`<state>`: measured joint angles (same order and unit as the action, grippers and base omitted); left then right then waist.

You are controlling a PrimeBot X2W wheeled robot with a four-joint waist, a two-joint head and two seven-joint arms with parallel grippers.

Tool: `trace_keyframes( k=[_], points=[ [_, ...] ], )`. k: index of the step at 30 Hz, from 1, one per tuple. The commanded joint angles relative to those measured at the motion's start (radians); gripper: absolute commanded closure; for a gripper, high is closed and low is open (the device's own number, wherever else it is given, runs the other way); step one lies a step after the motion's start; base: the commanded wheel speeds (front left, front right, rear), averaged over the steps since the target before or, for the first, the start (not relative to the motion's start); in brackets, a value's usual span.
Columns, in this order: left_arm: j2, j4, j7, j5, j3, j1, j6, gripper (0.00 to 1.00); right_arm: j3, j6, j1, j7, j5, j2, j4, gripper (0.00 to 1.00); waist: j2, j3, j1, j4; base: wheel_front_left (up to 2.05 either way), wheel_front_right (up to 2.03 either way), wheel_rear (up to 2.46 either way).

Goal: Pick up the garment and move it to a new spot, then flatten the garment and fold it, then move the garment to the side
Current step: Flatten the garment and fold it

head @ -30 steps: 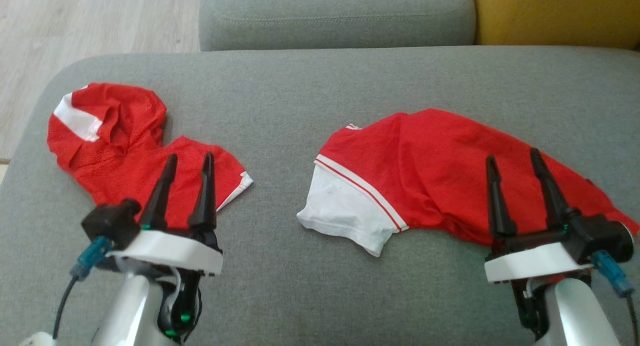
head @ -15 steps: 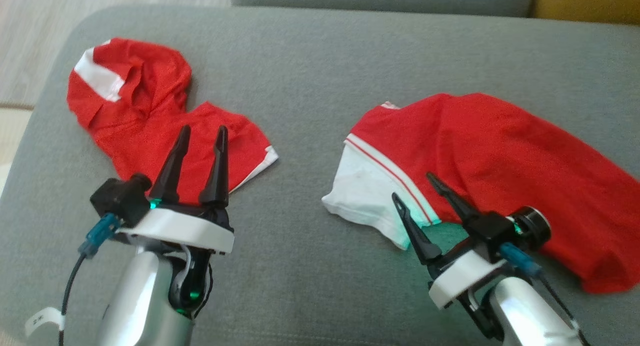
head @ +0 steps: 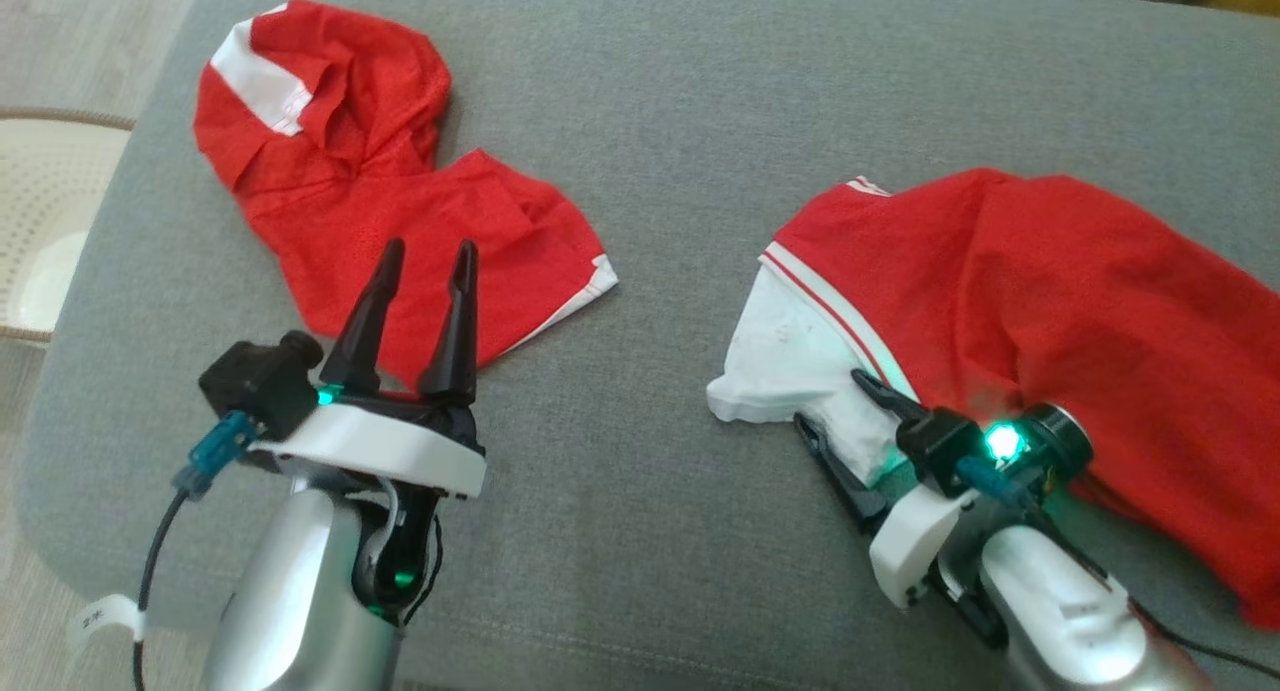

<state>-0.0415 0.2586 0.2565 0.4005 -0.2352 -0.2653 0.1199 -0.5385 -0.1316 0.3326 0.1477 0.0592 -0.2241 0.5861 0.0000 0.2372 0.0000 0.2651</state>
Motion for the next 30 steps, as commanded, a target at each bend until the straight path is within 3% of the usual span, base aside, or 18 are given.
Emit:
trace_keyframes(
  k=[1,2,10,19,25,30],
  points=[
    [-0.009,-0.030,0.005,0.006,0.028,-0.039,-0.003,0.00,-0.015,0.001,0.018,-0.007,0.006,-0.001,0.007,0.19,0.0000,0.003,0.0000,0.004,0.00,0.00,0.00],
    [-0.009,-0.029,0.005,0.007,0.026,-0.040,-0.004,0.00,-0.018,0.001,0.025,-0.004,0.007,0.000,0.022,1.00,0.0000,0.002,0.0000,0.007,0.00,0.00,0.00],
    [-0.009,-0.016,0.005,0.006,0.034,-0.025,-0.011,0.00,-0.137,0.001,0.076,0.090,0.100,0.045,-0.027,1.00,0.0000,-0.051,0.0000,-0.008,0.00,0.00,0.00],
    [-0.009,-0.008,0.005,0.006,0.057,0.023,-0.011,0.00,-0.382,0.001,0.201,0.113,0.262,0.014,-0.343,1.00,0.0000,-0.153,0.0000,-0.046,0.00,0.00,0.00],
    [-0.009,-0.033,0.005,0.017,0.101,0.059,-0.022,0.00,-0.302,0.001,0.271,0.107,0.391,-0.058,-0.476,1.00,0.0000,-0.196,0.0000,-0.052,0.00,0.00,0.00],
    [-0.009,-0.050,0.005,0.018,0.092,0.062,-0.024,0.00,-0.167,0.001,0.337,0.060,0.491,-0.167,-0.436,1.00,0.0000,-0.176,0.0000,-0.043,0.00,0.00,0.00]
  ],
)
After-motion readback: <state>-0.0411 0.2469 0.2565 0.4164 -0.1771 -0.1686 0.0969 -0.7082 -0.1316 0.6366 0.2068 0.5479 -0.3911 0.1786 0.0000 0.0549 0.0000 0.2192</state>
